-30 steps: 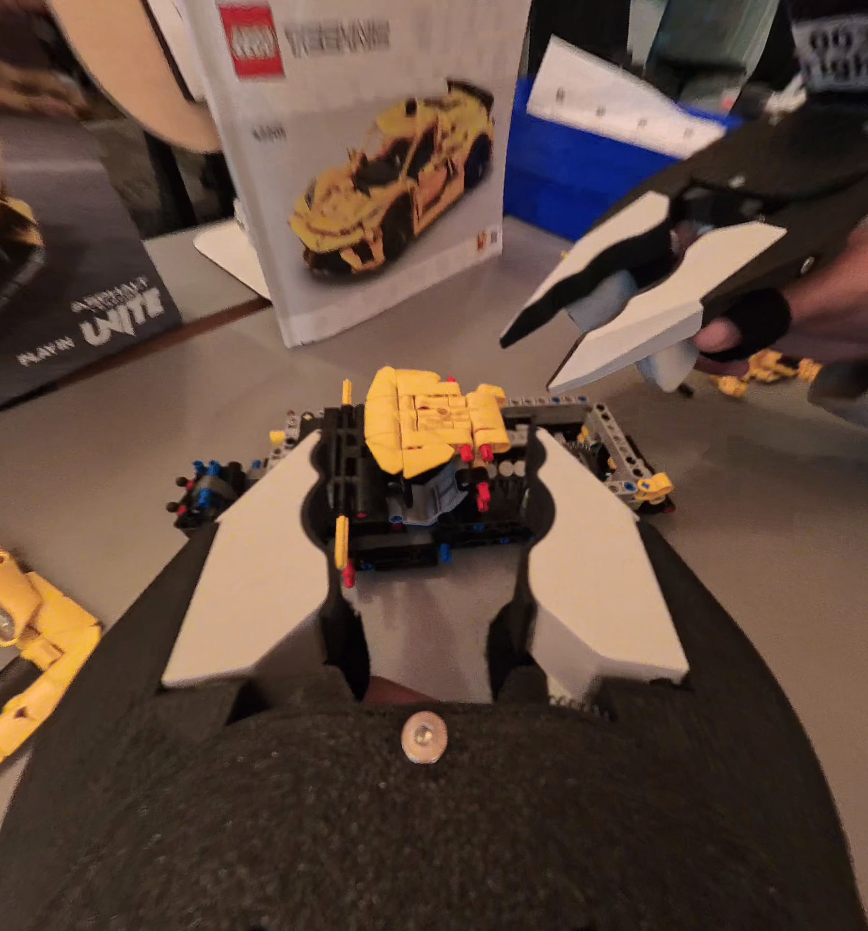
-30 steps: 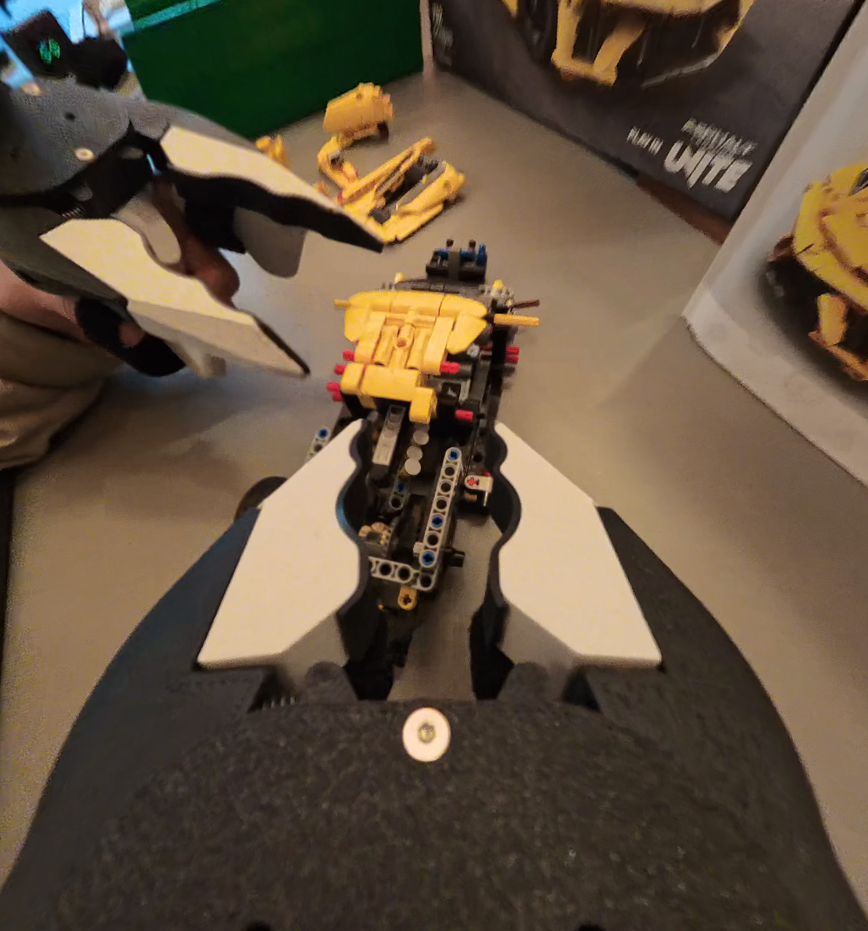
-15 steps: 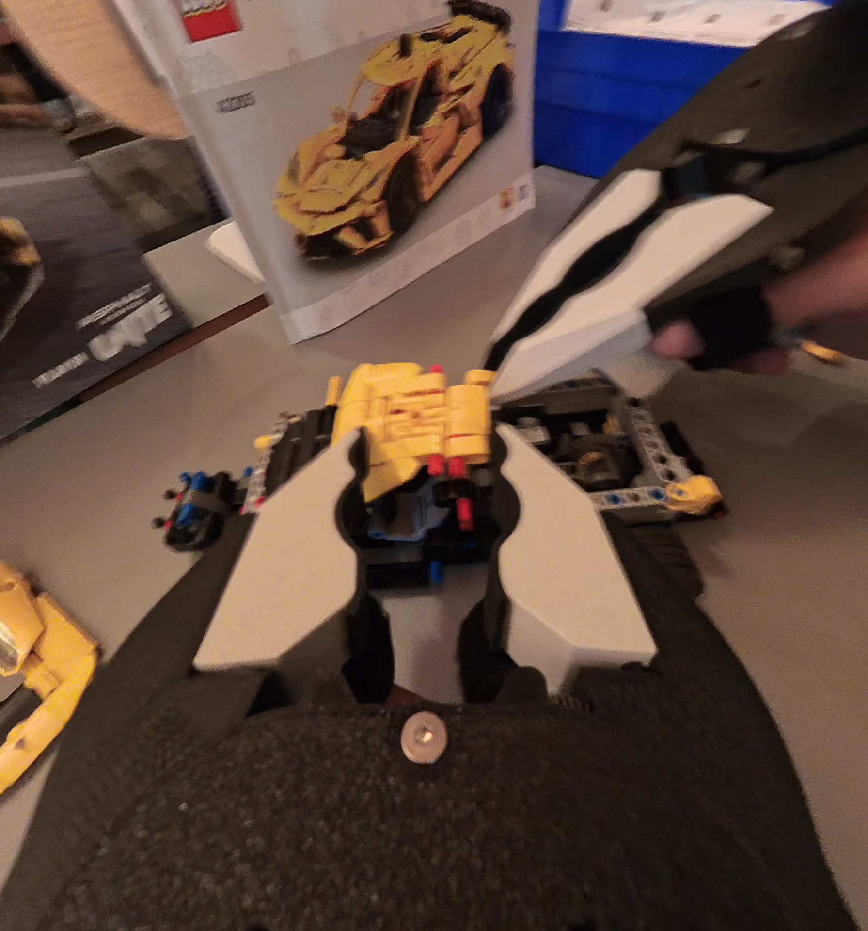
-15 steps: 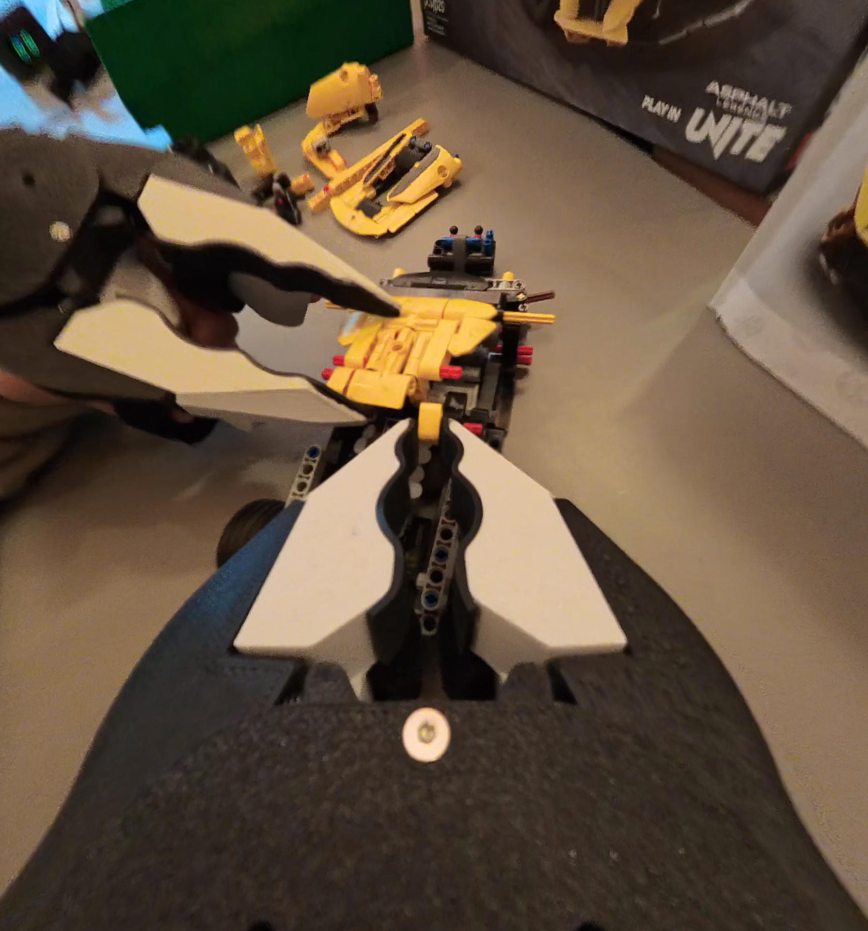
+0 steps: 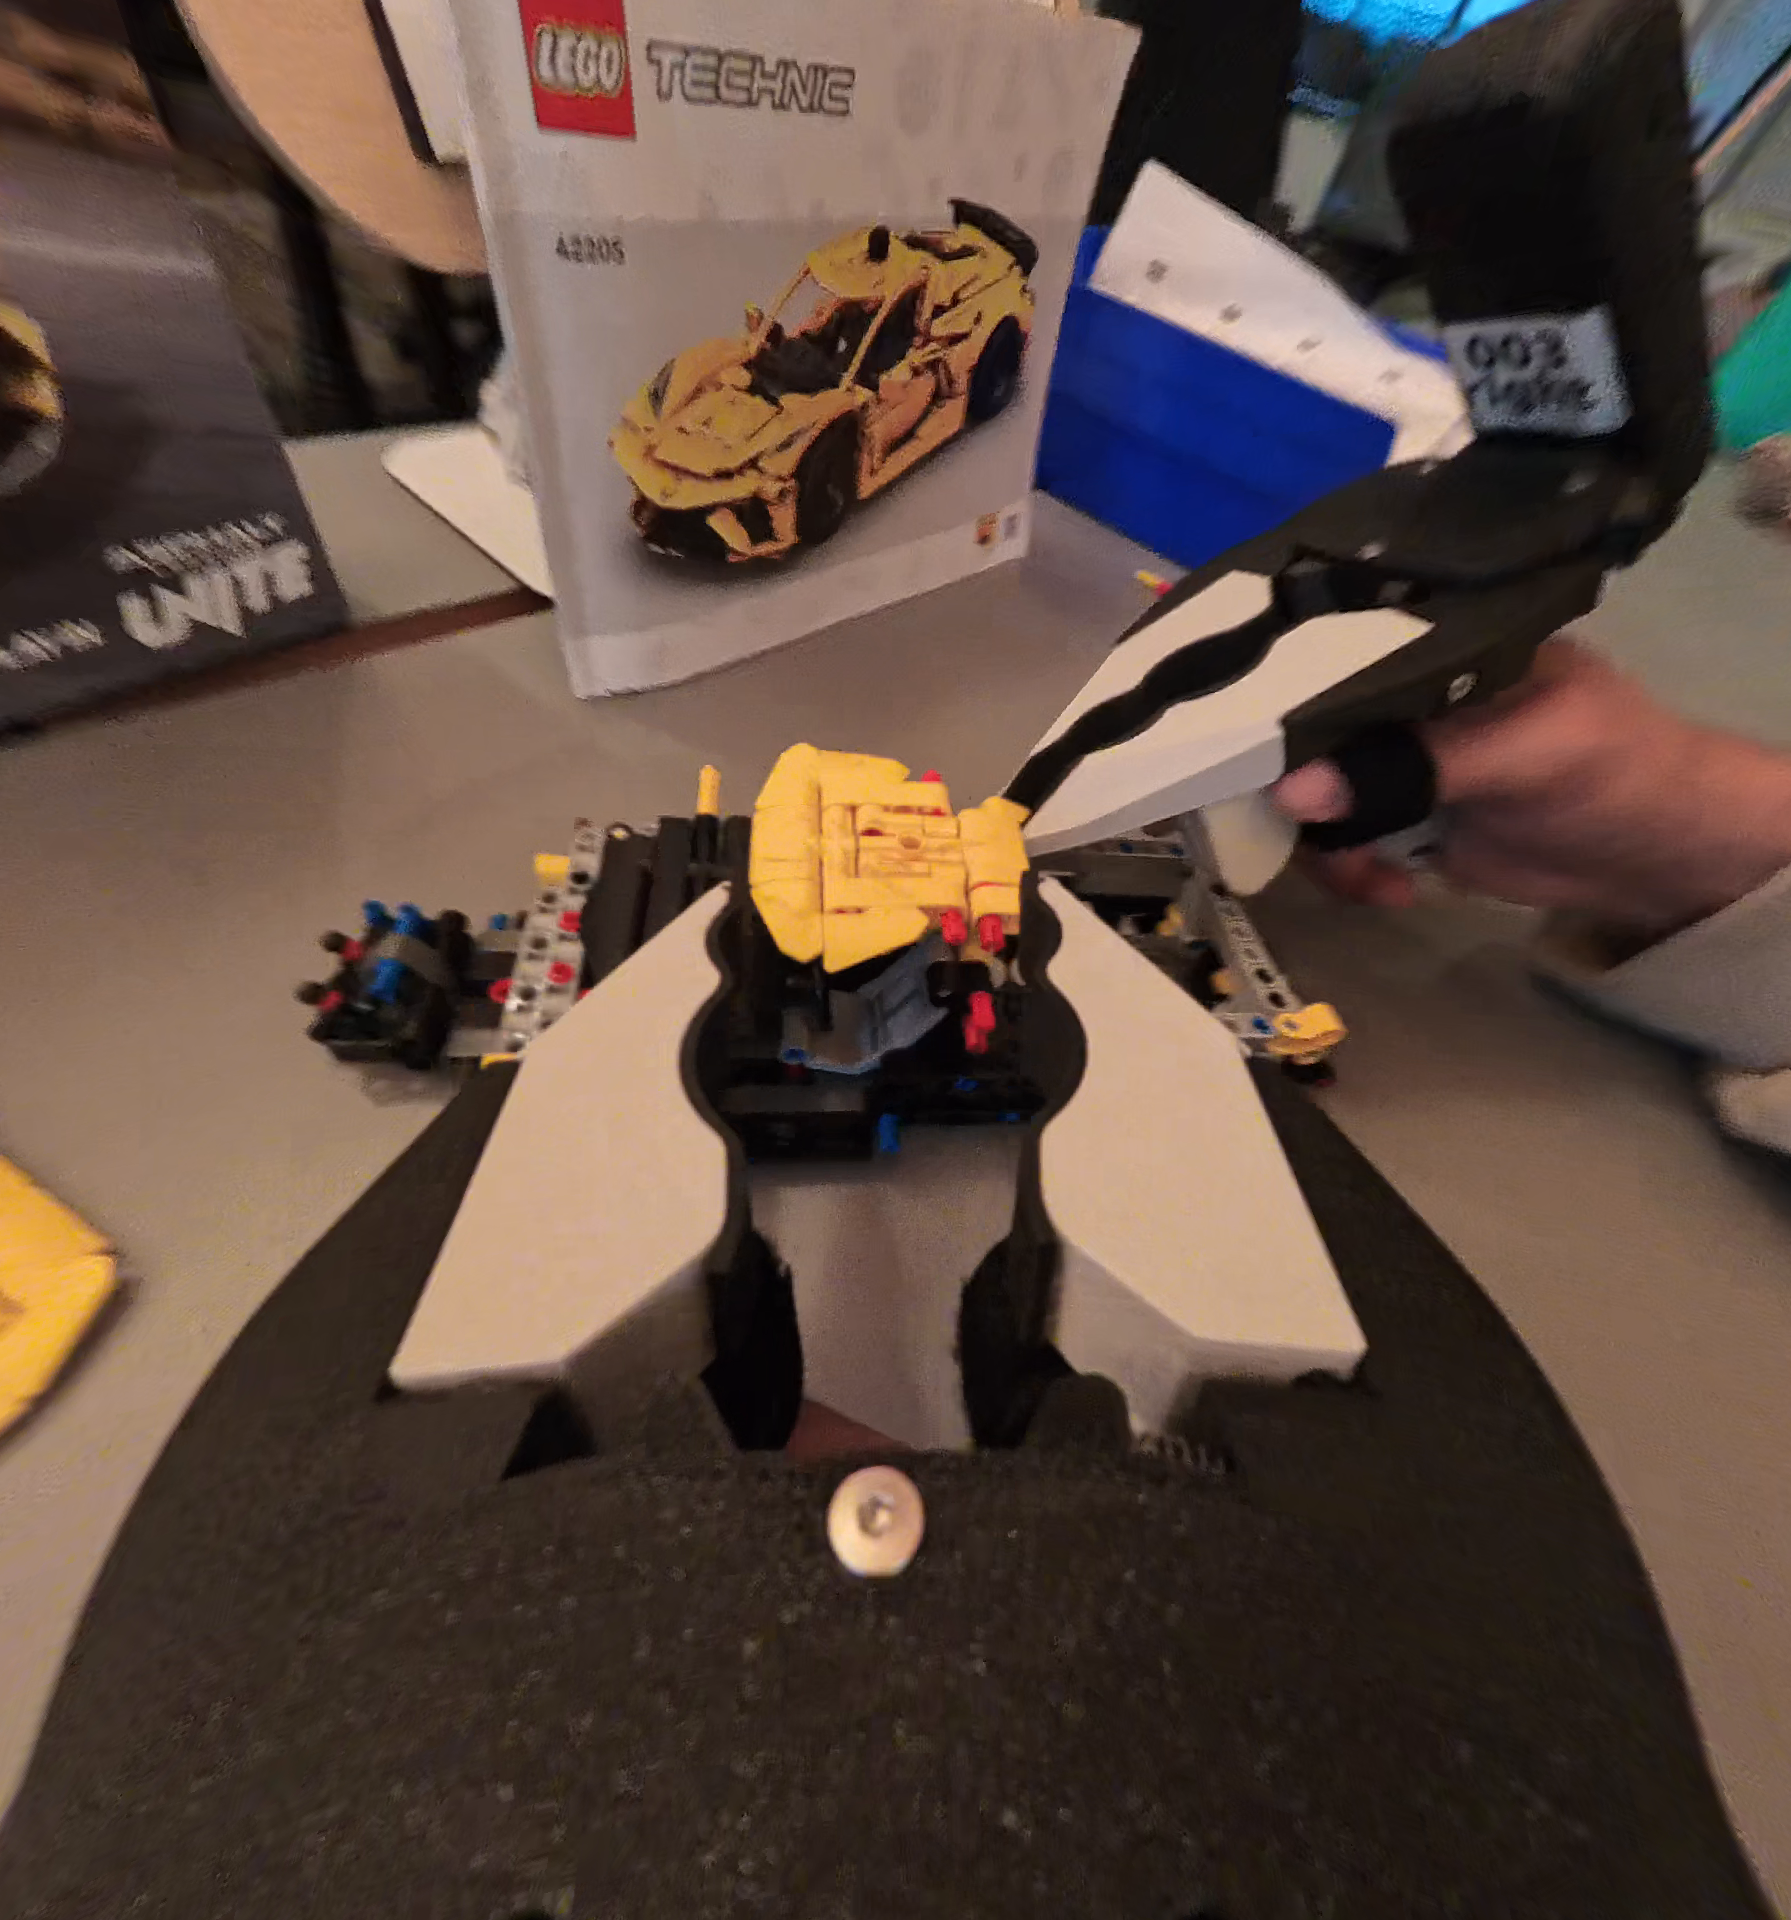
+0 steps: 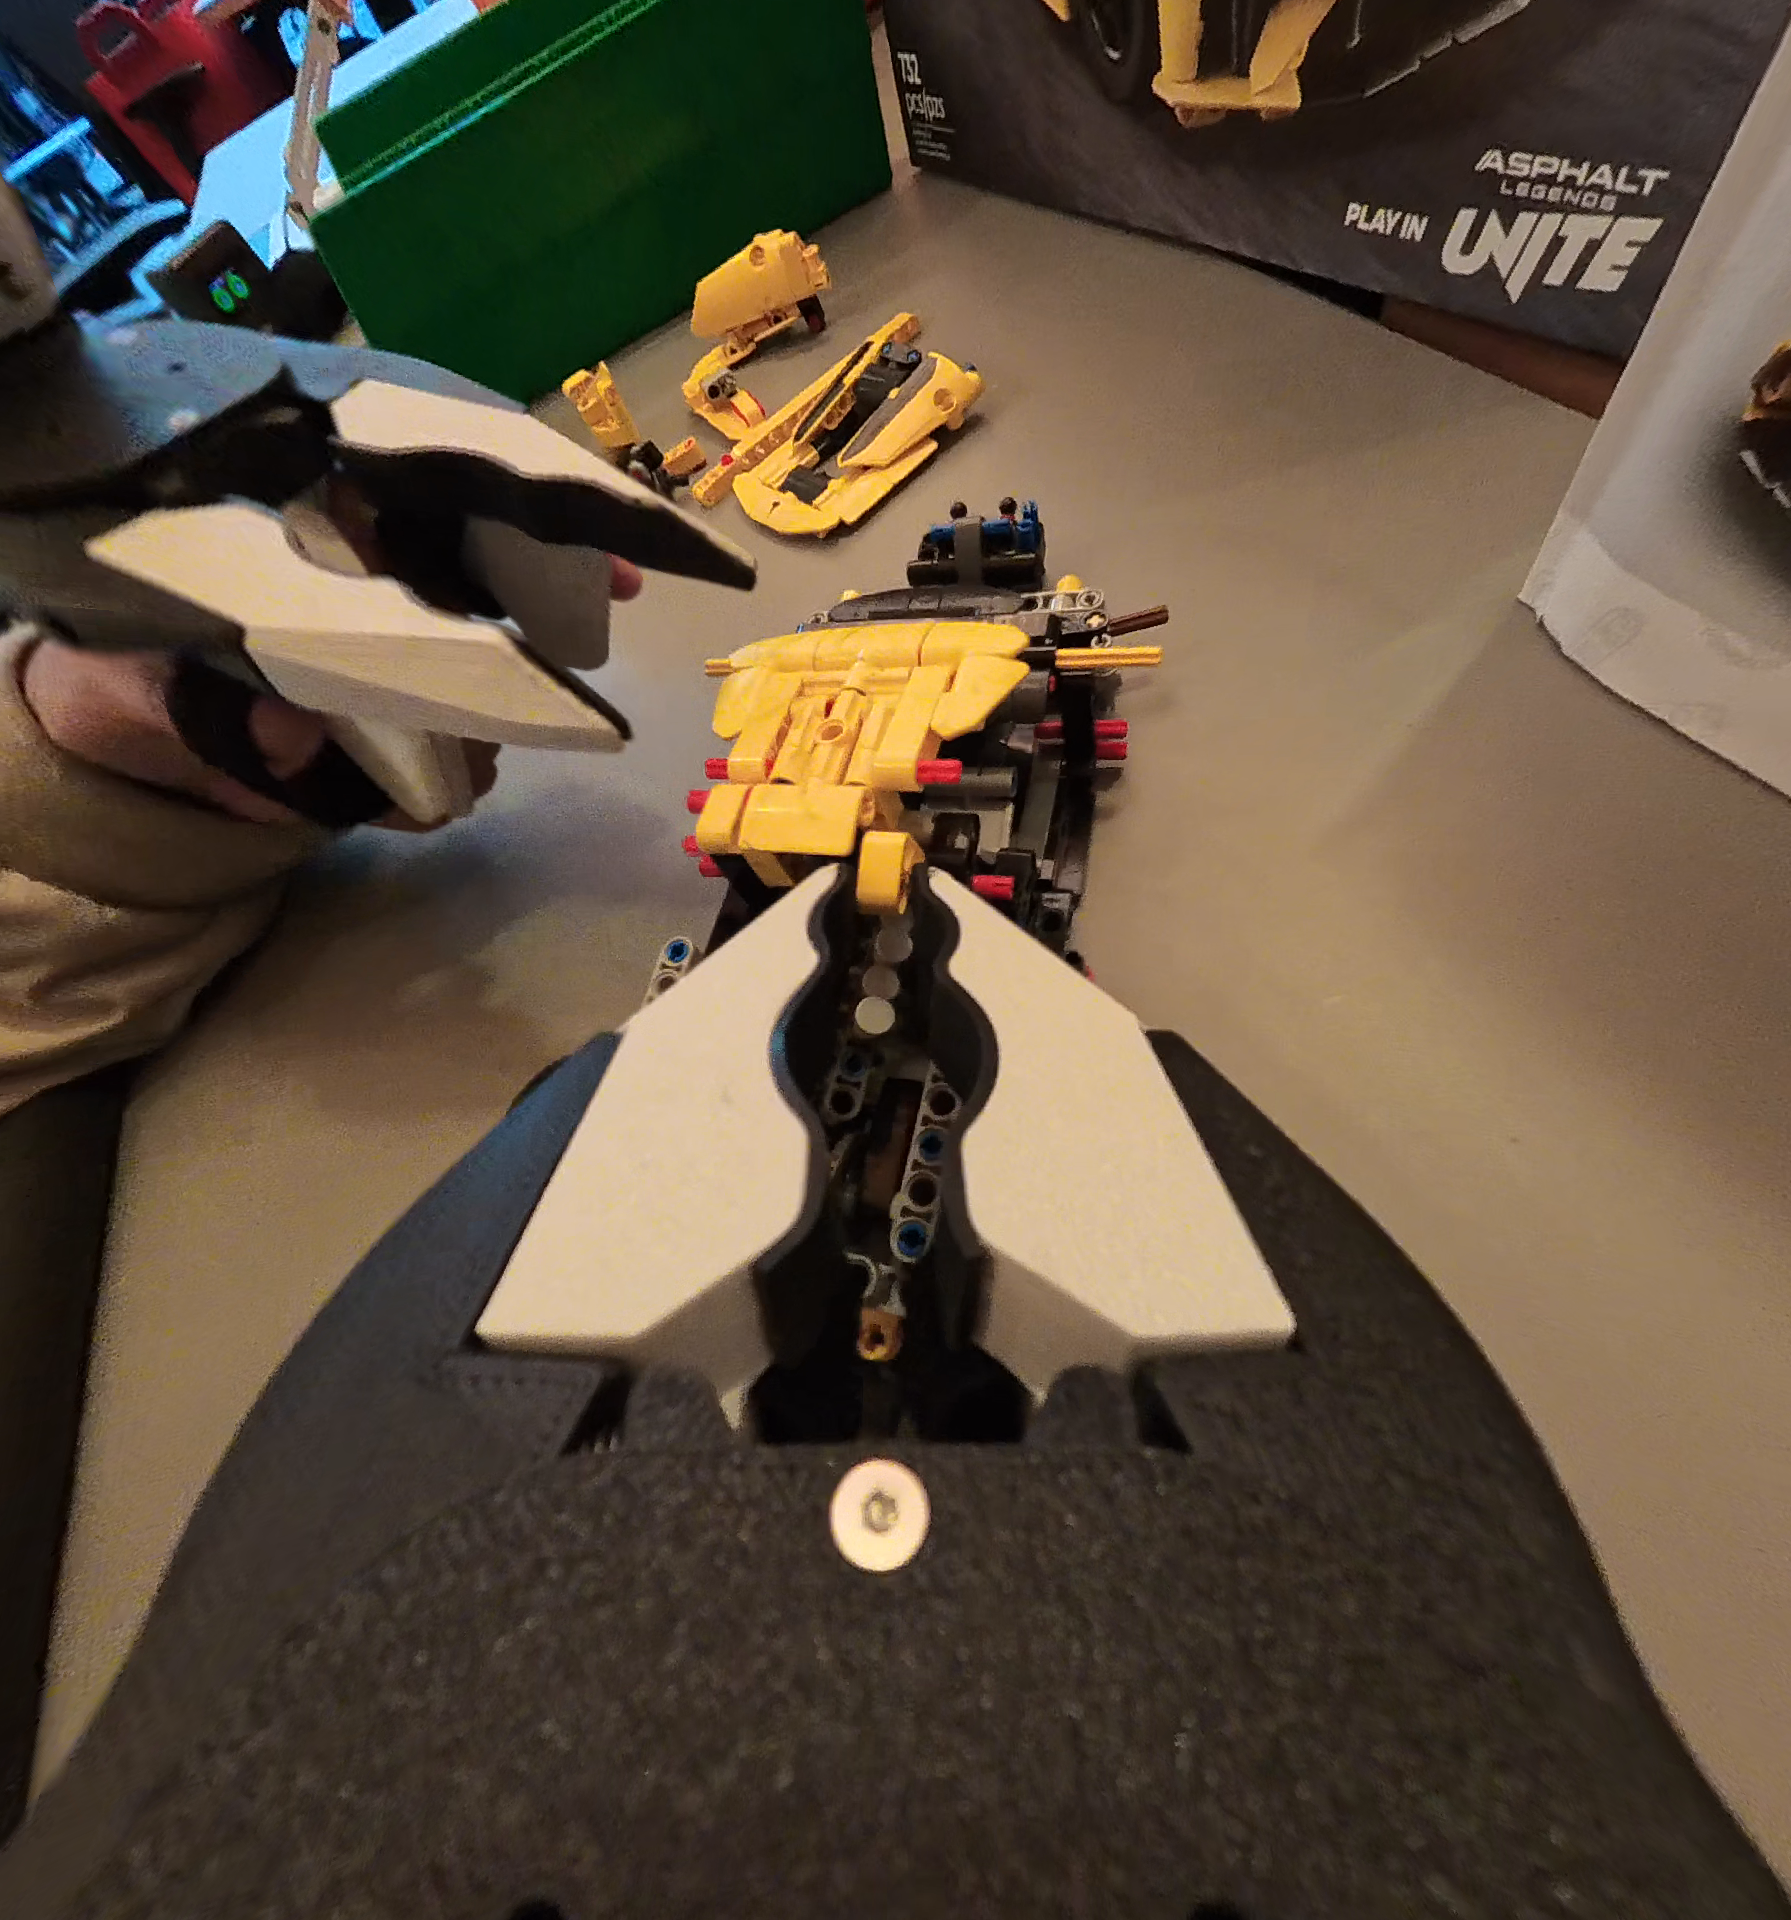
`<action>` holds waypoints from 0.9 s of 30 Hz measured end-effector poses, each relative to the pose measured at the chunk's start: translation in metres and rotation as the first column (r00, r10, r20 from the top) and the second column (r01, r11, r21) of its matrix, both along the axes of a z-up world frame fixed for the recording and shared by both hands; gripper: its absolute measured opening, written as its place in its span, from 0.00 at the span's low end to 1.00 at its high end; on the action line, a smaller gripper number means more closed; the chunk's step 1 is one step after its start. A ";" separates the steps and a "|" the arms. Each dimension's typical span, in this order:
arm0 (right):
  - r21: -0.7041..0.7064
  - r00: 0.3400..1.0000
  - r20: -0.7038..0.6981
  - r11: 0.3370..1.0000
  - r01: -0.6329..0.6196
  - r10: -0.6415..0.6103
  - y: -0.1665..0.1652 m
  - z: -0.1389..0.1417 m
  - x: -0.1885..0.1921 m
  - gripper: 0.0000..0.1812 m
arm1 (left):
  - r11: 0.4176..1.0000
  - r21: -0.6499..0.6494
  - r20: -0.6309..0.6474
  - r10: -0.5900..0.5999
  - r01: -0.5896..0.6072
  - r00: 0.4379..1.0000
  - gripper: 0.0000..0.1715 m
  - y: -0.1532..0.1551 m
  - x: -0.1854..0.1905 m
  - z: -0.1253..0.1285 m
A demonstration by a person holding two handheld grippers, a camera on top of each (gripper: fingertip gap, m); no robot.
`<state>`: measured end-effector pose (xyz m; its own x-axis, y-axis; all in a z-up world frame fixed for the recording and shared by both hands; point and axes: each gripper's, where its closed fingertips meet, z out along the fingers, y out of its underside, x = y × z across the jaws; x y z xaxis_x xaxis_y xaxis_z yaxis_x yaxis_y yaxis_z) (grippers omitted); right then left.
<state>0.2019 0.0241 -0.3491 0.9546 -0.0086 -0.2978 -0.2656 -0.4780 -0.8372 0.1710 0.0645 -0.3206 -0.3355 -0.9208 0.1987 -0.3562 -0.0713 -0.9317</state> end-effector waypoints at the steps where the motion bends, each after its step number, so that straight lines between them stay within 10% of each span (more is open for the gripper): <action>1: 0.001 1.000 0.015 1.000 0.002 -0.002 0.000 0.000 0.000 0.04 | 0.999 -0.036 -0.021 -0.030 0.029 0.999 0.29 -0.002 -0.002 -0.001; 9: 0.067 0.962 0.271 0.997 0.023 -0.041 -0.001 0.026 -0.009 0.16 | 0.952 0.280 0.083 0.106 -0.125 0.991 0.21 0.012 -0.007 0.000; 14: -0.003 0.893 0.449 1.000 0.007 -0.005 0.009 0.012 -0.030 0.17 | 0.985 -0.175 -0.030 -0.001 -0.004 1.000 0.21 0.011 0.006 -0.002; 27: -0.039 0.876 0.482 0.998 0.053 -0.028 0.016 0.009 -0.044 0.21 | 0.985 -0.169 -0.074 0.020 -0.033 0.997 0.14 0.011 0.018 -0.017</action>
<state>0.1583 0.0396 -0.3400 0.9785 -0.0532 0.1993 0.1433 -0.5201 -0.8420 0.1886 0.0756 -0.3379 -0.2908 -0.8799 0.3757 -0.4171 -0.2368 -0.8775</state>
